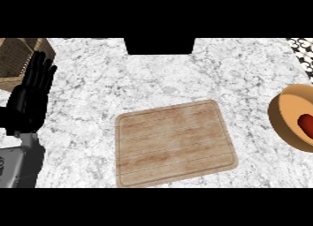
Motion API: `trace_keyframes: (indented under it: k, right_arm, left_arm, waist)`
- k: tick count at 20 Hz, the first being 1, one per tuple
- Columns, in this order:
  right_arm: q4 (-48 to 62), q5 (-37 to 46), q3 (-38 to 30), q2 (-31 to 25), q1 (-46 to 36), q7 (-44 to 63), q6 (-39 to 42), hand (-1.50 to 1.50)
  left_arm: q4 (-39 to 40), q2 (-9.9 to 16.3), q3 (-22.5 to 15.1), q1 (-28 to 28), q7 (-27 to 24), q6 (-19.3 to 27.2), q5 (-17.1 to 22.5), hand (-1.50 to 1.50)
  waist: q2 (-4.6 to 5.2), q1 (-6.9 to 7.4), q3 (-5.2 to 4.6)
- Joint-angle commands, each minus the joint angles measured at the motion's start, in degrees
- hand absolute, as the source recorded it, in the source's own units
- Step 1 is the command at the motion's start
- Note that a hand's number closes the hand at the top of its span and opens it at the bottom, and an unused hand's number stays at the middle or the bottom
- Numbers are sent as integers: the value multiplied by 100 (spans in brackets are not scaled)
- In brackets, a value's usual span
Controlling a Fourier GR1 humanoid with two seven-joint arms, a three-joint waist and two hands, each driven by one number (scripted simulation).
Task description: Pick the bell pepper from the cutting board and place it in the pot
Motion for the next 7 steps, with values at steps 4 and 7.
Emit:
trace_keyframes:
  k: [4,7]
  right_arm:
    - [-361,-1421,-991,257,1120,-564,626,-150]
    - [214,-1696,-1308,-200,1157,-708,825,-150]
  left_arm:
    - [-170,-137,-108,128,90,62,-76,0]
    - [81,-241,-192,-4,-36,143,-230,0]
  waist:
    - [-3,-17,0]
    - [9,-13,-1]
